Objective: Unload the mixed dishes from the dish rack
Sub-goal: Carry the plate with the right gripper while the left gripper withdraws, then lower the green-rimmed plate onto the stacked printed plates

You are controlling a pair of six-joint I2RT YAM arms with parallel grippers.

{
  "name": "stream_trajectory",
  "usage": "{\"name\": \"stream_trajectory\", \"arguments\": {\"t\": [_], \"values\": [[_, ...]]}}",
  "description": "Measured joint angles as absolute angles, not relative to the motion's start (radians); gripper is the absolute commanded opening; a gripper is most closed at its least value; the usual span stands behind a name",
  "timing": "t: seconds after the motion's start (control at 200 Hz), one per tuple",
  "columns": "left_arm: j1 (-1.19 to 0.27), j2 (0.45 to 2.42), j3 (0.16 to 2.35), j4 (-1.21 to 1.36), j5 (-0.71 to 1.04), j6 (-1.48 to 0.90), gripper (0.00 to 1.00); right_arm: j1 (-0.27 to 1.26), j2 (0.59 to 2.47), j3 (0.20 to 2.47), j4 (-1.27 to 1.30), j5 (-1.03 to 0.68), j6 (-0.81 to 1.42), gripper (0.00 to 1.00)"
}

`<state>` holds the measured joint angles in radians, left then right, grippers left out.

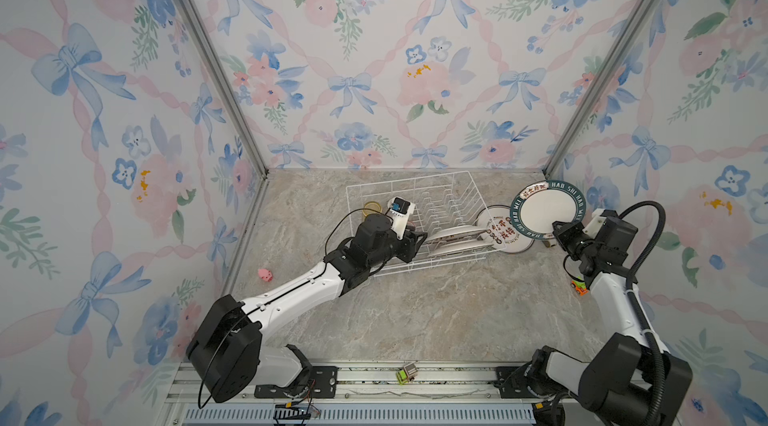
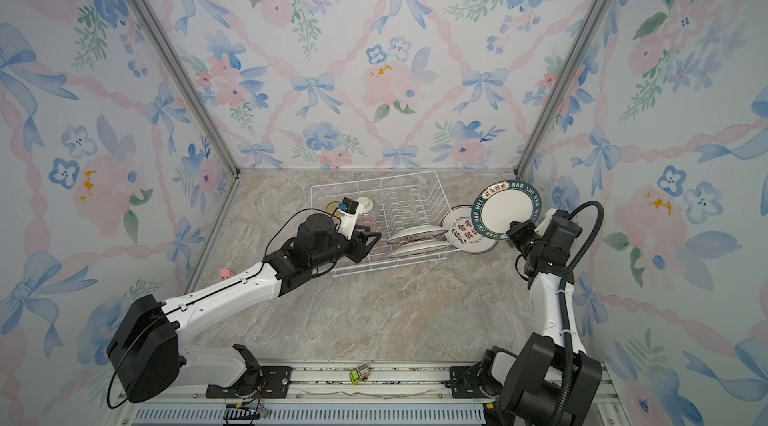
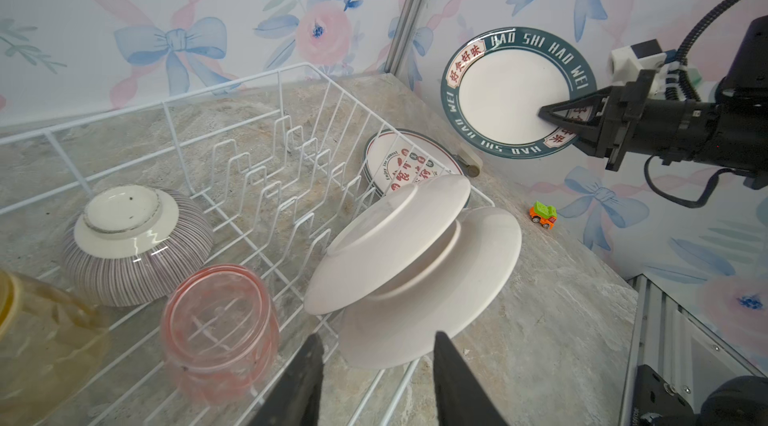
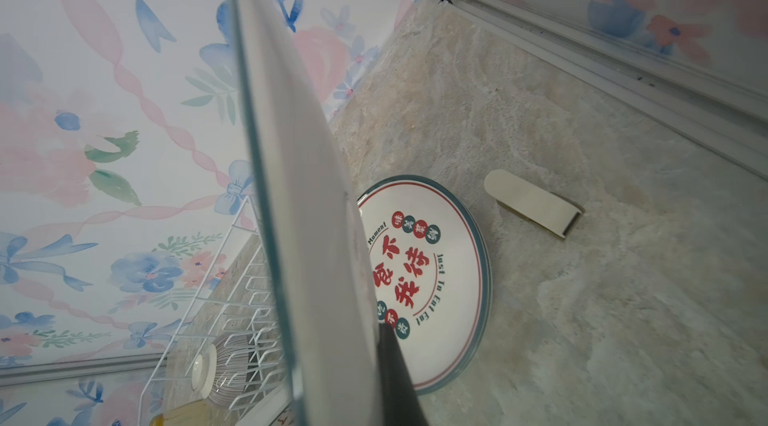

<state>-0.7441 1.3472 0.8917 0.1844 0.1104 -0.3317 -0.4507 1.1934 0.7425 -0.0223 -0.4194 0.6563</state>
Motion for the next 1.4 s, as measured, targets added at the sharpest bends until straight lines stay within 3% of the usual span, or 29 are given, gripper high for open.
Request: {"name": "stream_trajectory", "arguments": {"t": [0.78,1.145,1.27,1.4], "values": [[-0.753,1.321,0.892,0.160,0.074,-0.313,0.43,-0.344,1.550,0.704,0.173,-0.479,0.709,0.00],[-0.754,1.299,0.892,0.150,0.066,-0.295,0.43,-0.326,1.614,0.704,0.274,-0.524,0.768,0.00],[-0.754,1.299,0.892,0.147,0.066,-0.294,0.43,-0.326,1.624,0.704,0.281,-0.537,0.778,0.03],[-0.754,1.299,0.892,0.147,0.067,-0.290,0.43,-0.326,1.624,0.704,0.279,-0.548,0.778,0.15]]}}
